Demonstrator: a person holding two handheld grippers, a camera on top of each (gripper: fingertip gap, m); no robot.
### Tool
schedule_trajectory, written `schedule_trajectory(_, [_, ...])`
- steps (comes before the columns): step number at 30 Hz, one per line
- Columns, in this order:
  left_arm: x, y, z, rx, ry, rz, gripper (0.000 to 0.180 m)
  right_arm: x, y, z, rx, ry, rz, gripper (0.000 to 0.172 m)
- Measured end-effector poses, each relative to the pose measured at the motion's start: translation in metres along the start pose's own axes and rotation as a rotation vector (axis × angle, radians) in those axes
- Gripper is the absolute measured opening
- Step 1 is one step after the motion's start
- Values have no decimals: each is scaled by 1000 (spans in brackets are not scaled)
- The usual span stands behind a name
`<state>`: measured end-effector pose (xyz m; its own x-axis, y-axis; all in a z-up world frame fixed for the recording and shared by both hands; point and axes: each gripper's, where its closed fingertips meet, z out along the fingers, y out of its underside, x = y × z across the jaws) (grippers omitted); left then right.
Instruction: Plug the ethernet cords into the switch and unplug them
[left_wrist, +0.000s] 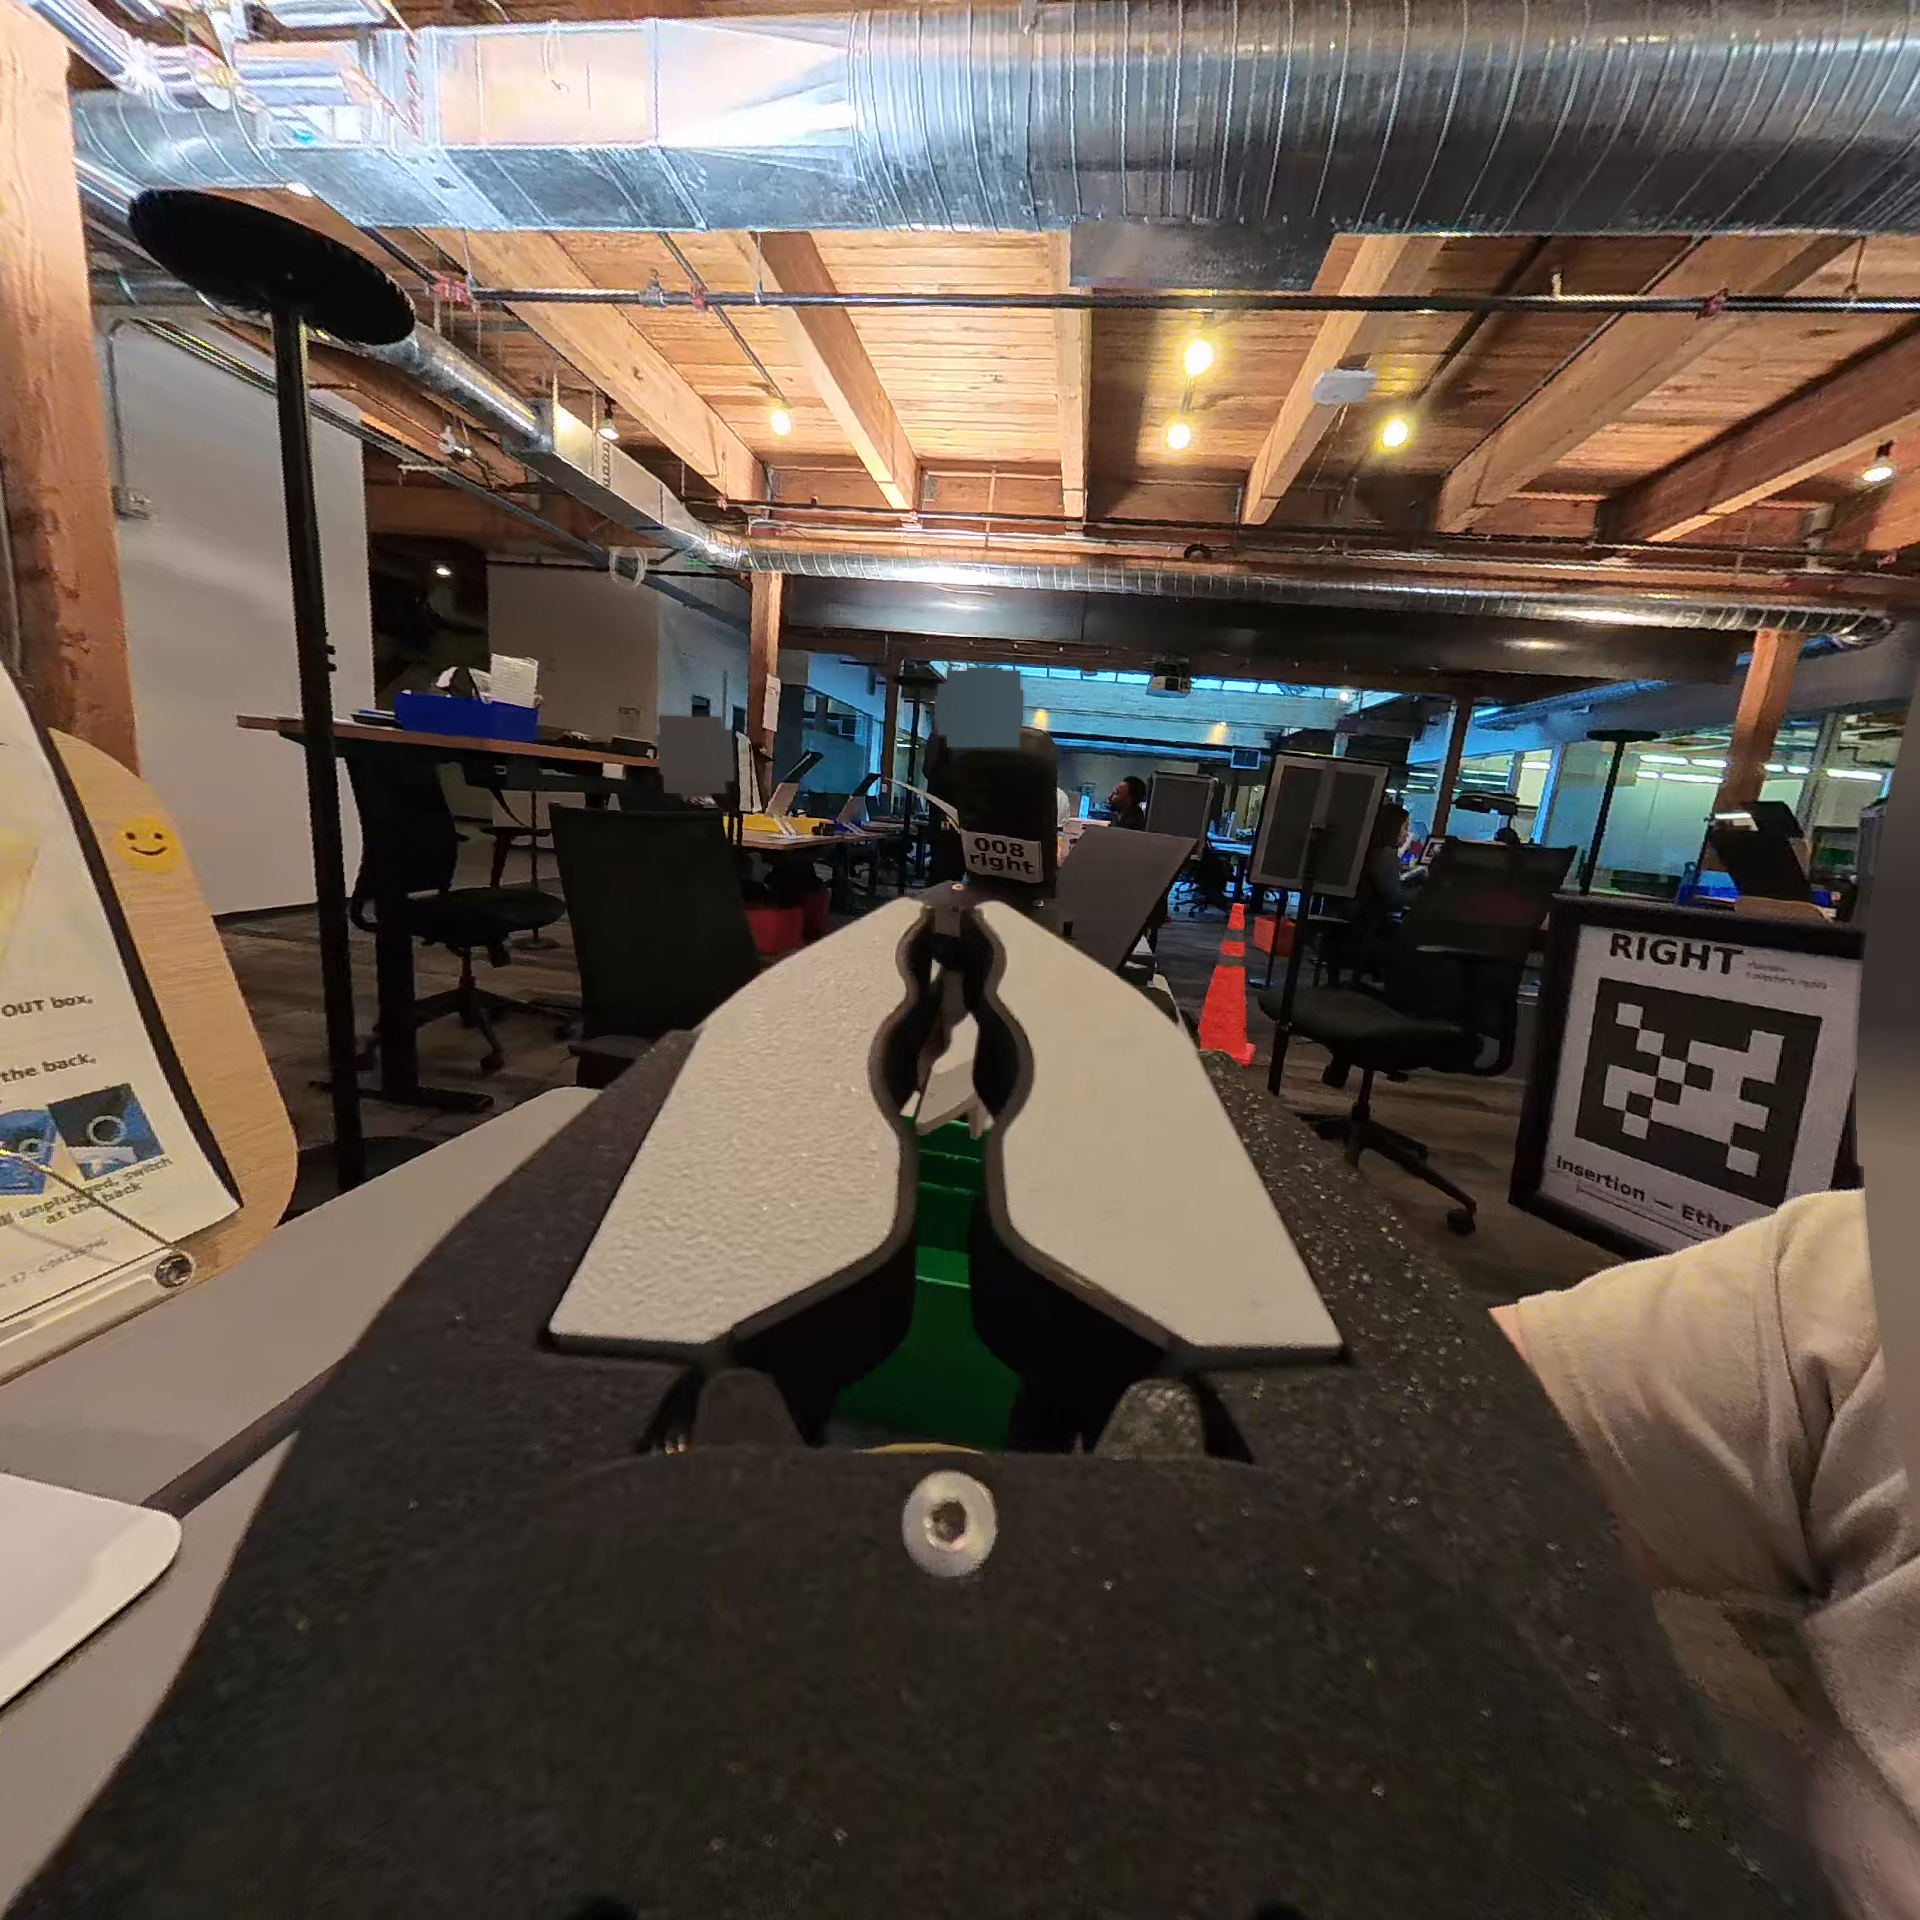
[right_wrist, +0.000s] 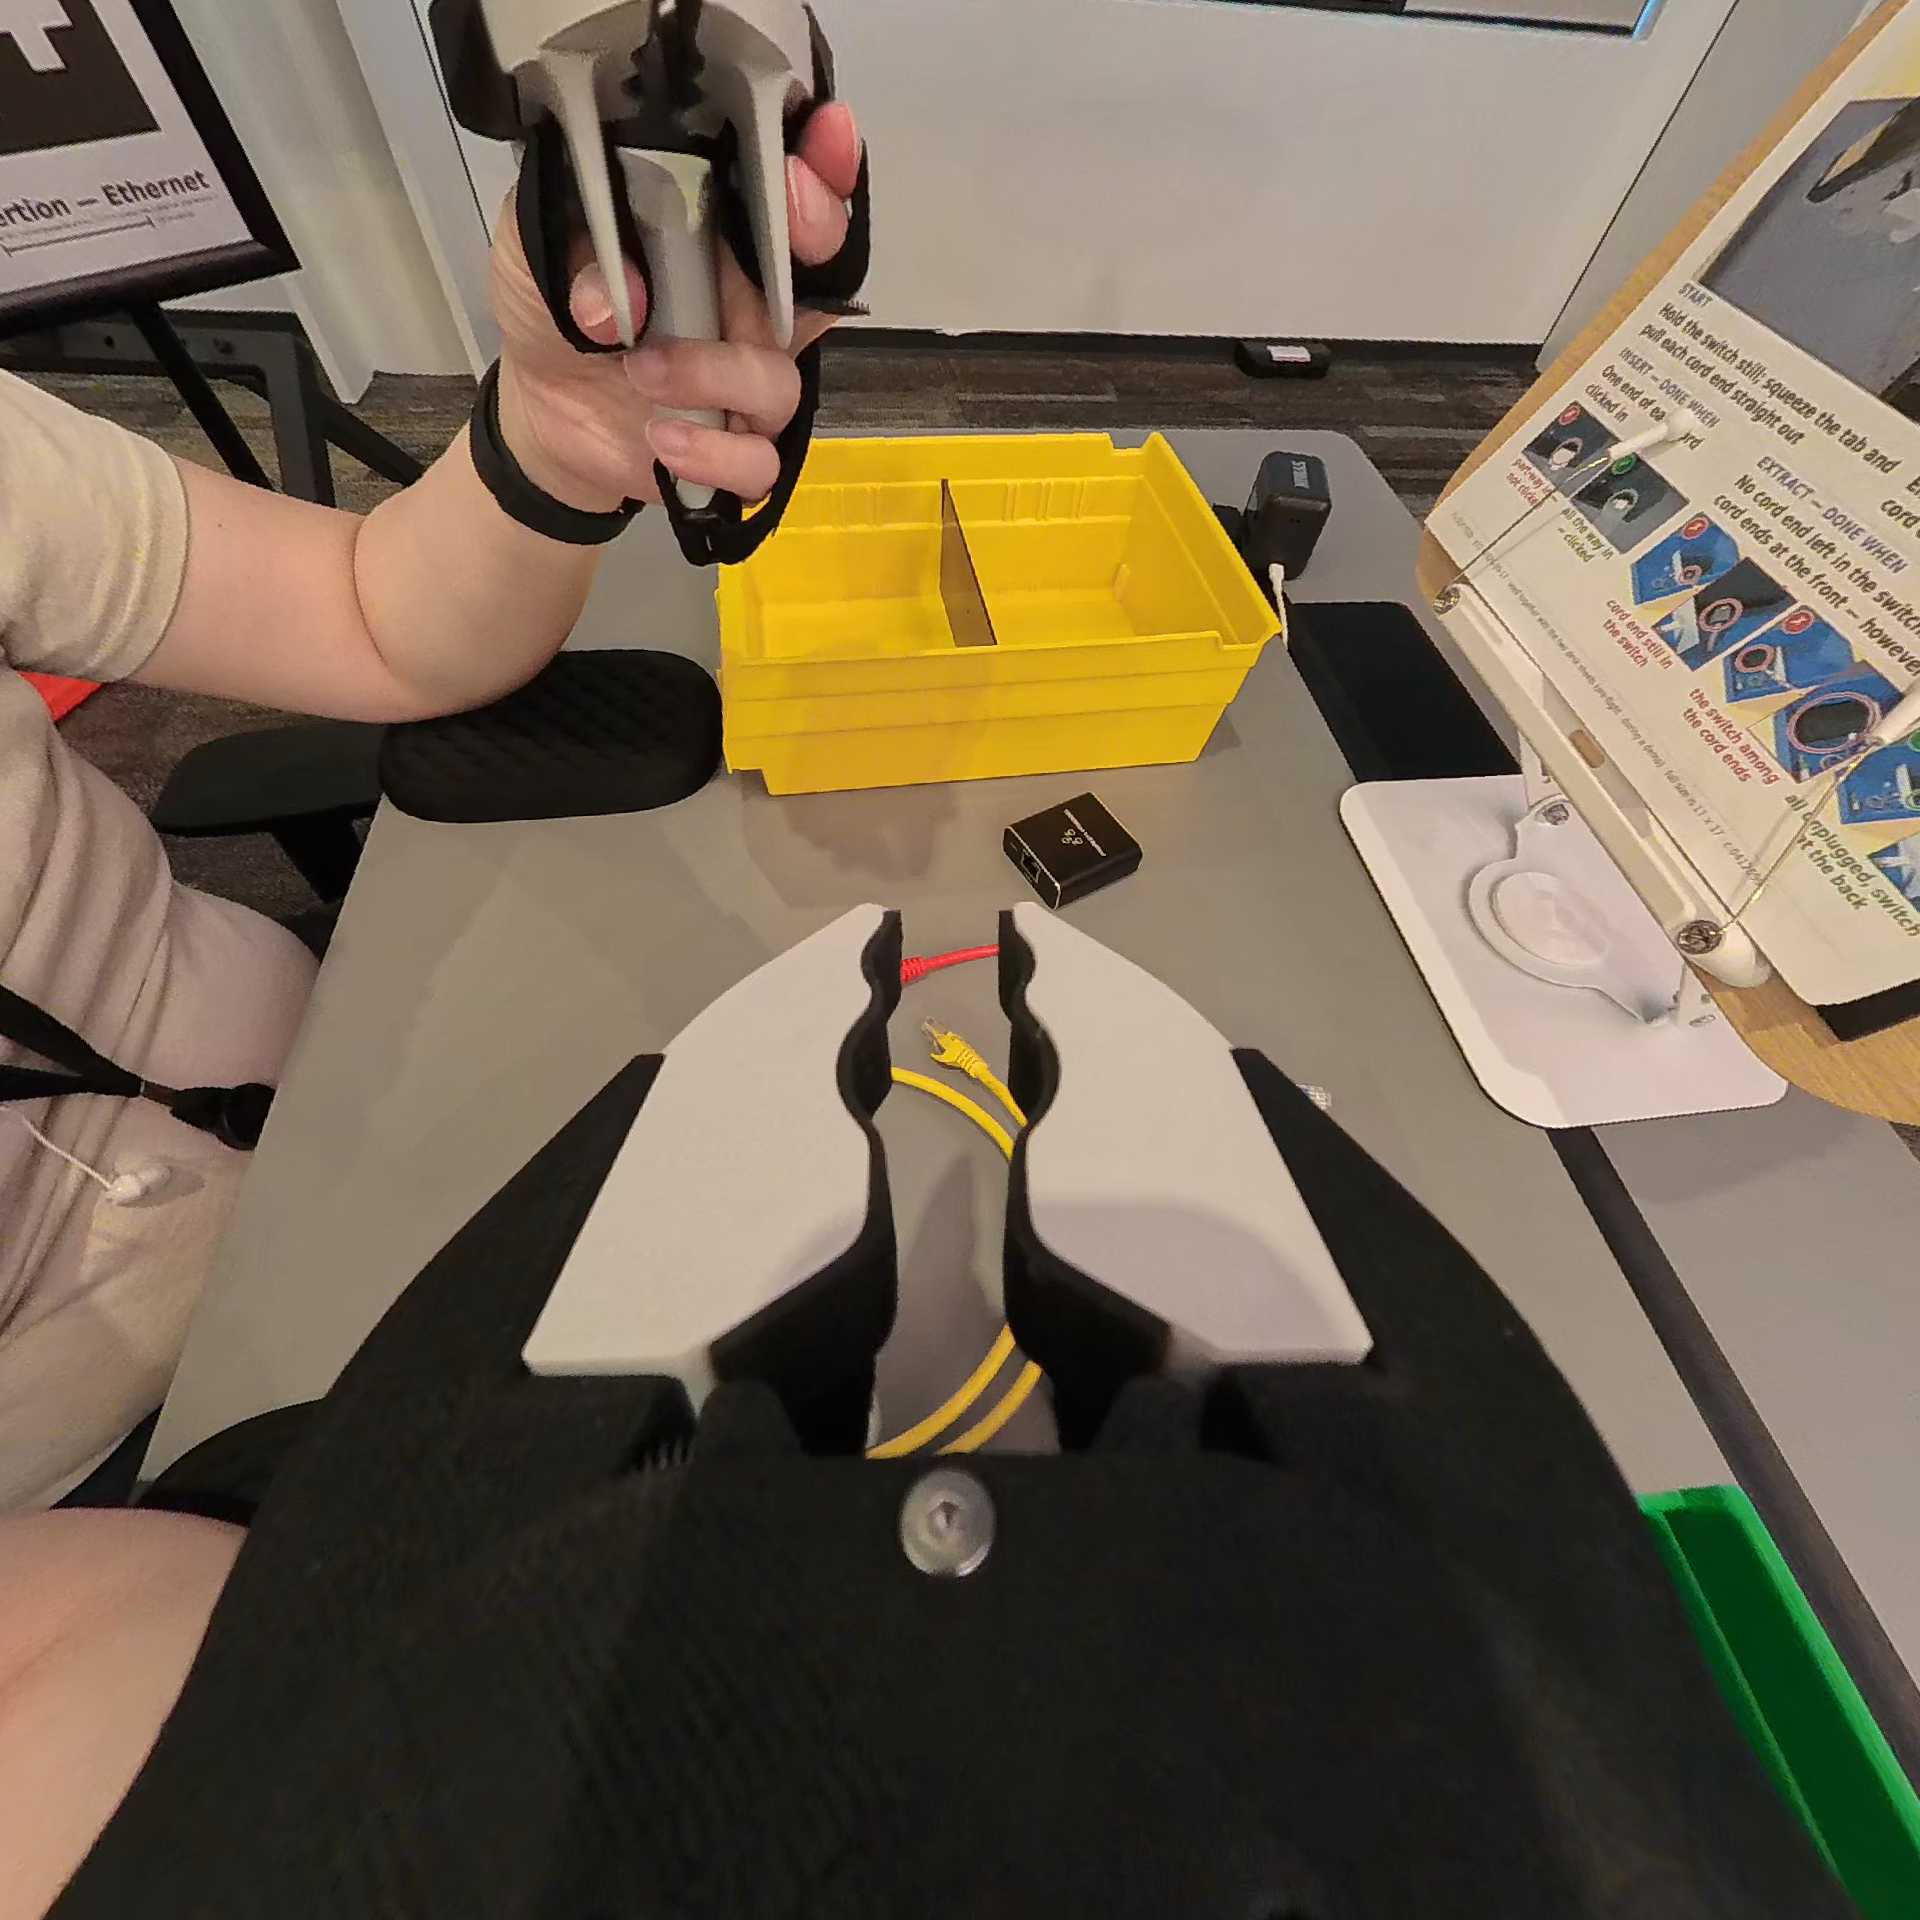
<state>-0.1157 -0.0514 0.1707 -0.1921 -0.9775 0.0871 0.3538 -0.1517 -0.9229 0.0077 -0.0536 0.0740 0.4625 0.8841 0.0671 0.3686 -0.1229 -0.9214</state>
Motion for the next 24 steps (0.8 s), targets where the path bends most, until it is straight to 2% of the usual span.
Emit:
schedule_trajectory(11, [0,3,1,18,26,-42,0,0,-2,-7,23,11,-5,18])
schedule_trajectory(24, [3,10,5,-11,30,0,0,-1,-3,-11,36,16,-13,18])
